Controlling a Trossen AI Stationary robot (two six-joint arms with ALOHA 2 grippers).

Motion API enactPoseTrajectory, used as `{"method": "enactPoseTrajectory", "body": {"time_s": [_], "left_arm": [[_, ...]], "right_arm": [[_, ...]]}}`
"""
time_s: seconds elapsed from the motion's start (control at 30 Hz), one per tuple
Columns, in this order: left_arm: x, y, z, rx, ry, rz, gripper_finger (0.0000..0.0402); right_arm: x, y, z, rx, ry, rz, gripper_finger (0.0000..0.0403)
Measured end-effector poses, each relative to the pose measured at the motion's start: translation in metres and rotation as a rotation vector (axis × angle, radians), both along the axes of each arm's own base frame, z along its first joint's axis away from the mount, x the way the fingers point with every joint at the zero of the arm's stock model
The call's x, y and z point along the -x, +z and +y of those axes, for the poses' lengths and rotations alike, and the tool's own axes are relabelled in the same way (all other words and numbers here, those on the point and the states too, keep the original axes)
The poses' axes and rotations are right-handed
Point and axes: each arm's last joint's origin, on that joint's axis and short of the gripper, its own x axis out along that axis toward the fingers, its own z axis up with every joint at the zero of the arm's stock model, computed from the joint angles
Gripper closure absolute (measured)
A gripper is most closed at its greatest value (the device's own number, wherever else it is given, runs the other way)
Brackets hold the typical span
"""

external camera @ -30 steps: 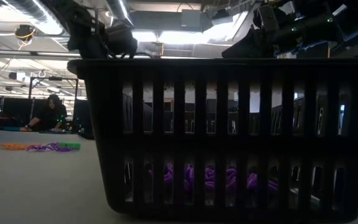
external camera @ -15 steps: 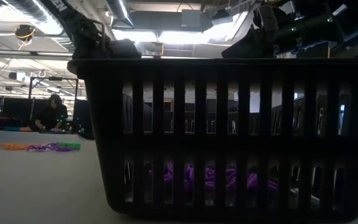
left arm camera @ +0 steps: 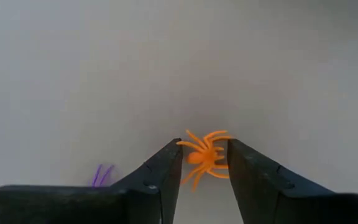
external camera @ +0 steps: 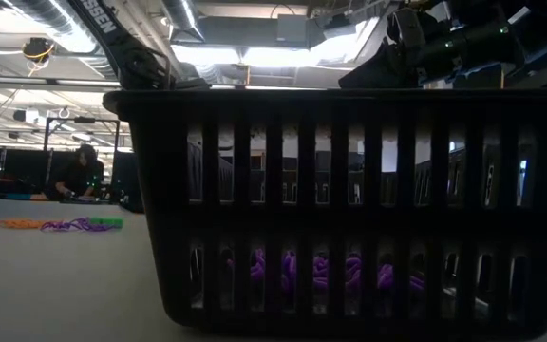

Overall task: Sort Halloween decoration
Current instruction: Put the orange spider toy into the middle black bin

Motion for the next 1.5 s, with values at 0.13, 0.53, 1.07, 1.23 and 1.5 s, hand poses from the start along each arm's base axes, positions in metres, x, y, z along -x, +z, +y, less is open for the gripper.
{"method": "enactPoseTrajectory", "body": {"time_s": [0.13,0.53,1.07,1.23,1.5], "left_arm": [[0.000,0.000,0.000,-0.012,-0.024,0.005,0.0283],[-0.006,0.005,-0.008,-0.134,-0.055,0.027,0.0395],[-0.020,0.102,-0.089,-0.143,-0.303,-0.549,0.0401],[-0.037,0.108,-0.122,-0.124,-0.422,-0.693,0.0401],[-0.060,0.095,-0.149,-0.114,-0.504,-0.789,0.0399]], "right_arm": [[0.000,0.000,0.000,0.000,0.000,0.001,0.0279],[0.000,0.000,0.000,0.000,0.000,0.004,0.0279],[0.000,-0.001,0.000,0.000,0.001,0.007,0.0279],[0.000,0.000,0.000,0.000,0.000,0.001,0.0279],[0.000,0.000,0.000,0.002,-0.010,-0.001,0.0279]]}}
